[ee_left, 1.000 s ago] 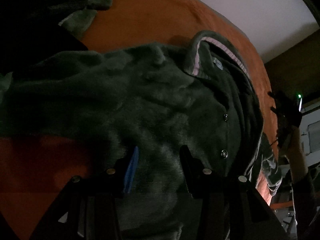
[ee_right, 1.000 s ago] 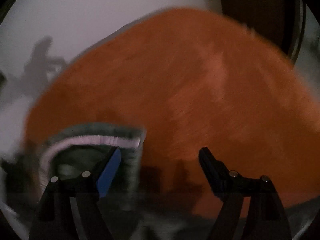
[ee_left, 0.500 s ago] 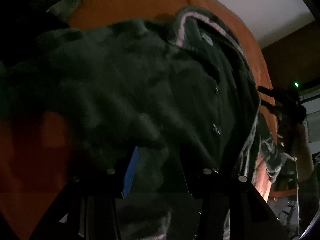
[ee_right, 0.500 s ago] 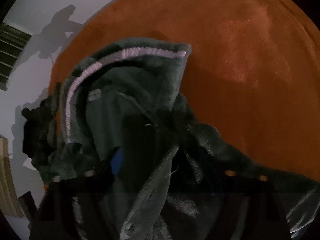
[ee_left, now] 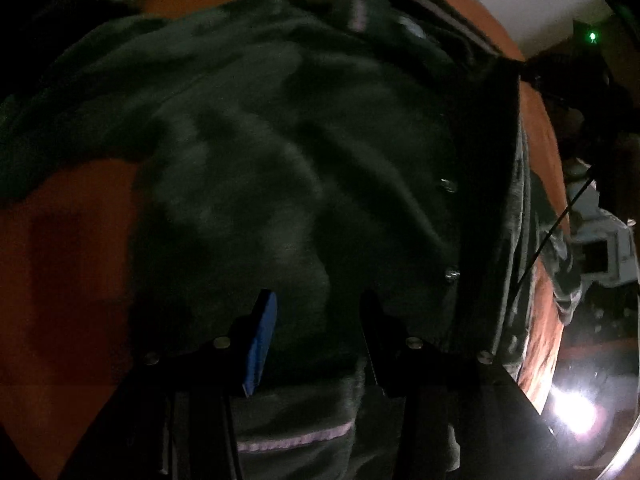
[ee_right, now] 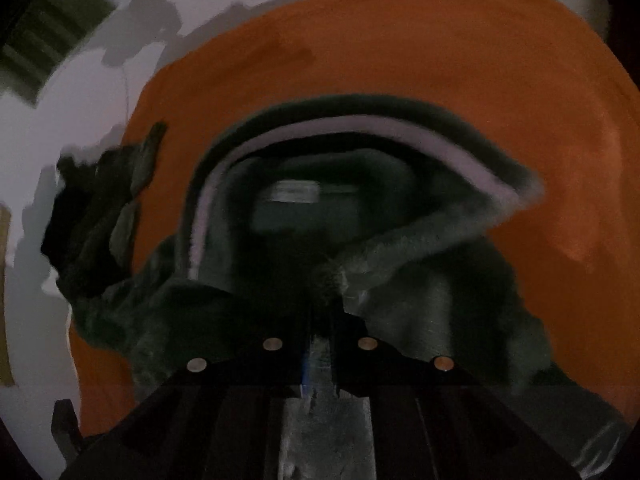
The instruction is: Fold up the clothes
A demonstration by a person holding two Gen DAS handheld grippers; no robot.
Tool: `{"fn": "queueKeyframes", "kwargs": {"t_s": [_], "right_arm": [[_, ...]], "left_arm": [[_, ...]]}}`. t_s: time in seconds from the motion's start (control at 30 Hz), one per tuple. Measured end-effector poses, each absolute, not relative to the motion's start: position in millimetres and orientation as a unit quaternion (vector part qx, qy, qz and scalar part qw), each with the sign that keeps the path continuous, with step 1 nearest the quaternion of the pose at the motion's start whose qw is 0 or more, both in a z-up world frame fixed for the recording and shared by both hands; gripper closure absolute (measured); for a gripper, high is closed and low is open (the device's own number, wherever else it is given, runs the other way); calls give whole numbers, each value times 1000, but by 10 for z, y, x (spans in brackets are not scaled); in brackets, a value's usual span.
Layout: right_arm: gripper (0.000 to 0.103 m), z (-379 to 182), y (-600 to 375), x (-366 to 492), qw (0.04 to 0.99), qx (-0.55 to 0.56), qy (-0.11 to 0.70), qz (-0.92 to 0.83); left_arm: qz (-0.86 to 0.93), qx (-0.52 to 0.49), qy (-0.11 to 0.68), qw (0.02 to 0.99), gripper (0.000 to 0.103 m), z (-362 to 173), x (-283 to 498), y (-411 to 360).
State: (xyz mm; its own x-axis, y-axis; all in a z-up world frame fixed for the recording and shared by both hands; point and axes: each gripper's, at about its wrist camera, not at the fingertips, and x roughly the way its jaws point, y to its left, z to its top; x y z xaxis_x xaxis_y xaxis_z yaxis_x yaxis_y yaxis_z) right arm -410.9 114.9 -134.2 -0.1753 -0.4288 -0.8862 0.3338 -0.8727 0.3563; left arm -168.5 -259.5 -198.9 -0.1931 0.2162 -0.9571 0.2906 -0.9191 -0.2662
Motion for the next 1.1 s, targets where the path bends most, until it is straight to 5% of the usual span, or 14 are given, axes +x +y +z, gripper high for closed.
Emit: {"fn": "queueKeyframes", "kwargs": {"t_s": [0.13, 0.33, 0.4, 0.43, 0.83, 1.03, 1.1], "right_arm": [[97, -1655, 600, -4182, 253, 614, 13, -748], [82, -1877, 374, -4189, 237, 636, 58, -732], [43, -1643, 529, -4125, 247, 622, 35, -743], [38, -1479, 639, -4045, 252, 605, 29, -754], [36, -436, 1905, -2016, 316, 556, 11, -769], [36, -647, 2376, -997, 313, 585, 1, -748], [36, -872, 2558, -725, 293, 607, -5, -738]], "left_arm": [[-743, 633, 215, 34, 58, -1966, -1544, -2708], [-743, 631, 221, 1, 58, -1892, -1206, -2535], [-739, 637, 217, -33, 58, -1900, -1021, -2350], [-737, 639, 216, -44, 58, -1923, -925, -2272], [-699, 679, 178, -138, 58, -2337, -222, -1165], [-704, 682, 119, -159, 59, -2349, -128, -705], [-704, 682, 110, -165, 68, -2366, -118, -564]]}}
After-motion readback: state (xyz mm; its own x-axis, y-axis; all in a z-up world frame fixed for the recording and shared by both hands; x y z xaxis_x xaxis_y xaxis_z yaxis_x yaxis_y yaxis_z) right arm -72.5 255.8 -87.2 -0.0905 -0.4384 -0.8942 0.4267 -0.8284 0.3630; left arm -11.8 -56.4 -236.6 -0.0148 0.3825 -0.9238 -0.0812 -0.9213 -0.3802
